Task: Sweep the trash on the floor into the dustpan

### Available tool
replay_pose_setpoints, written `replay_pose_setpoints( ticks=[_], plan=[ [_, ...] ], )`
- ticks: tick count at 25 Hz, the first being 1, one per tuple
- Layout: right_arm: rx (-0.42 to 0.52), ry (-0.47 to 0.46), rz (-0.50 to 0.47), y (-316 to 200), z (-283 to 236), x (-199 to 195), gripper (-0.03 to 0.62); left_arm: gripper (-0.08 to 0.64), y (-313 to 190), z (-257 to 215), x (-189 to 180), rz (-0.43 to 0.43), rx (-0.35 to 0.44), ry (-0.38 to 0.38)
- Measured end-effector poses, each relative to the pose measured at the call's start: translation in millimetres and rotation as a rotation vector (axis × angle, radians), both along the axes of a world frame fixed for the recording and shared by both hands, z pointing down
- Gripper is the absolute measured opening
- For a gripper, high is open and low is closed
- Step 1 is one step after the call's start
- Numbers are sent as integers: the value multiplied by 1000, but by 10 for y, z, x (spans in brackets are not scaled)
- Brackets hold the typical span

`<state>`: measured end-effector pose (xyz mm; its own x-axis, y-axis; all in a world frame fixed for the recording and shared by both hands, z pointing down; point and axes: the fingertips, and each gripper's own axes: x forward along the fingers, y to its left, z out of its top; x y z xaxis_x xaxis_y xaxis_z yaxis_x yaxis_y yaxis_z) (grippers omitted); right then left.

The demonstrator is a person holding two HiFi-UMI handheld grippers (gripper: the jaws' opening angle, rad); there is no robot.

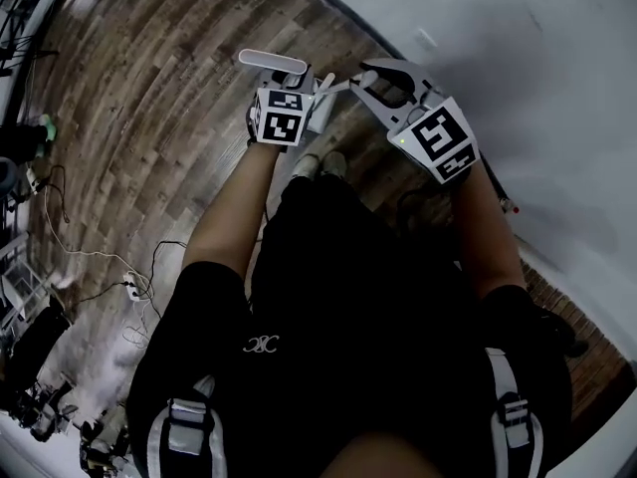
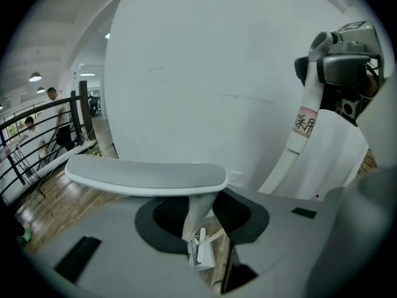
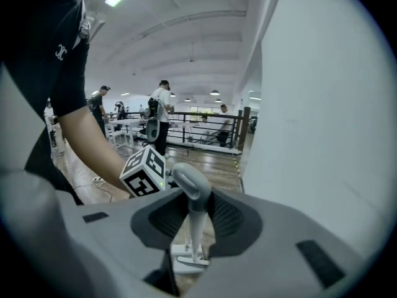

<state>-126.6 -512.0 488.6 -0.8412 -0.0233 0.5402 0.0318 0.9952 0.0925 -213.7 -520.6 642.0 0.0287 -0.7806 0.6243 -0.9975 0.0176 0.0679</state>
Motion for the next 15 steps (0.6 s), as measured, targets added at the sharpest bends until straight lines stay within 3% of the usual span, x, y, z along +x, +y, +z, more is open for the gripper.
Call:
replay_pose_setpoints(
  ticks=[8, 11, 15],
  plan=[
    [-91, -105, 498, -573, -568, 697, 107, 115, -39, -310, -66, -25, 26, 5],
    [-92, -170, 655, -695, -928, 980, 109, 115, -2, -592, -74, -44, 42, 6],
    [-55, -238, 808, -698, -1346, 1320, 109, 110, 41, -1138, -133, -48, 92, -48]
  ],
)
